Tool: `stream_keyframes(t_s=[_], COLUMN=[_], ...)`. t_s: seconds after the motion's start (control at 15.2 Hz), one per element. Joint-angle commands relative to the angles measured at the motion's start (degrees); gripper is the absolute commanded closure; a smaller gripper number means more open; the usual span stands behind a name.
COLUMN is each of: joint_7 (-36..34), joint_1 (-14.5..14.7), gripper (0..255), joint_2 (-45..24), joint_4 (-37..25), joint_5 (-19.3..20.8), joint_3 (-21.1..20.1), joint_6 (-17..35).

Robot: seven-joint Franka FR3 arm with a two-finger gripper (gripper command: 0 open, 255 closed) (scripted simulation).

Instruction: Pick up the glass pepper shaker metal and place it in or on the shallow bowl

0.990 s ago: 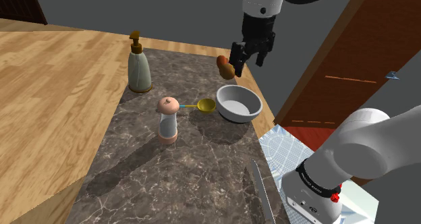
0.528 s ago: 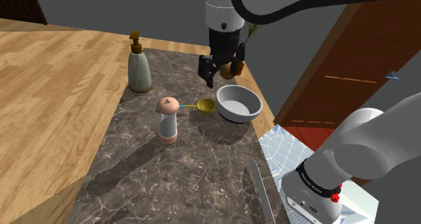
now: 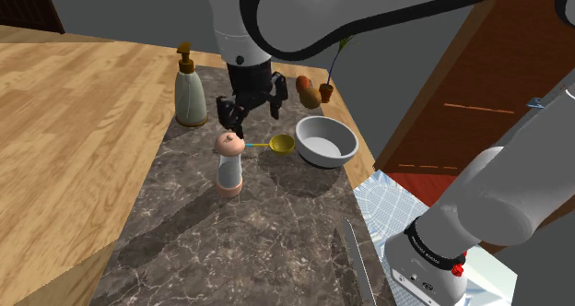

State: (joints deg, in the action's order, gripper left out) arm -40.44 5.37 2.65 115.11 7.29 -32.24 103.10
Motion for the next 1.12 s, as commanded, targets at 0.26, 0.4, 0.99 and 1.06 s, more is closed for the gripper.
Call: stream_keyframes(t_s=[0.26, 0.4, 0.99, 1.06], joint_7=[-7.3, -7.4, -7.9, -7.9], joint_1=[3.2, 3.1, 2.8, 2.8], gripper=[0, 0, 0, 0], joint_2=[-12.1, -12.2, -12.8, -12.8], joint_4=[-7.7, -6.3, -3.4, -3.4], joint_5=[6.7, 6.9, 7.6, 7.6], joint_3=[-2.2, -2.1, -1.8, -1.8], joint_6=[1.0, 2.5, 5.8, 5.8])
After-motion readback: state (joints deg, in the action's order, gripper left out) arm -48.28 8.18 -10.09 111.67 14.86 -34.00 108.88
